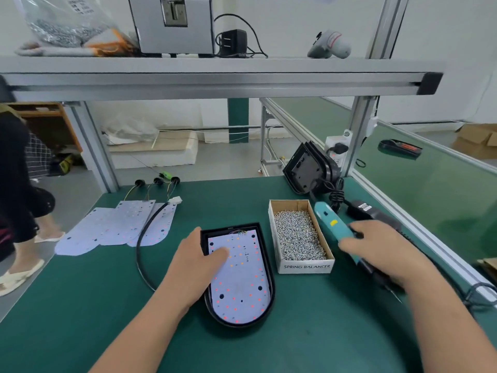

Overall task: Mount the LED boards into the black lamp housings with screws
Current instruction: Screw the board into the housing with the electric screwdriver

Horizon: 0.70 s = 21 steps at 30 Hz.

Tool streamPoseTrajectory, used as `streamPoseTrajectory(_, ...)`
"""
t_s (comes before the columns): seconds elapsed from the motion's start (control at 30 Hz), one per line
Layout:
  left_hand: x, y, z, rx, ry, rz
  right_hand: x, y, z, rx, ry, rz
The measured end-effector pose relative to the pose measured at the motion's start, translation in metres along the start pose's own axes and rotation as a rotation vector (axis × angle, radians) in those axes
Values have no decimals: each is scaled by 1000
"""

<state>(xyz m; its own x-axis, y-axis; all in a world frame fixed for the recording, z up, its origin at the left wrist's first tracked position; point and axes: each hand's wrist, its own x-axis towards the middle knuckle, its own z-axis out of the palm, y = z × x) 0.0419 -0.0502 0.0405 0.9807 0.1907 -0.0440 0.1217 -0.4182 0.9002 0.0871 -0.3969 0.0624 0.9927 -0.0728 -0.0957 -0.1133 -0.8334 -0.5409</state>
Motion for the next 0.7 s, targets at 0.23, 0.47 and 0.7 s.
streamPoseTrajectory(0.23,7,7,-8,245,99,73,-5,-8,-4,1136,-14,-81)
streamPoseTrajectory(0.47,8,43,19,450,189,522,2,-23,15,1339,-38,-94)
streamPoseTrajectory(0.7,23,93,101,1041,-342,760,8,-25,26,1372,-38,-115)
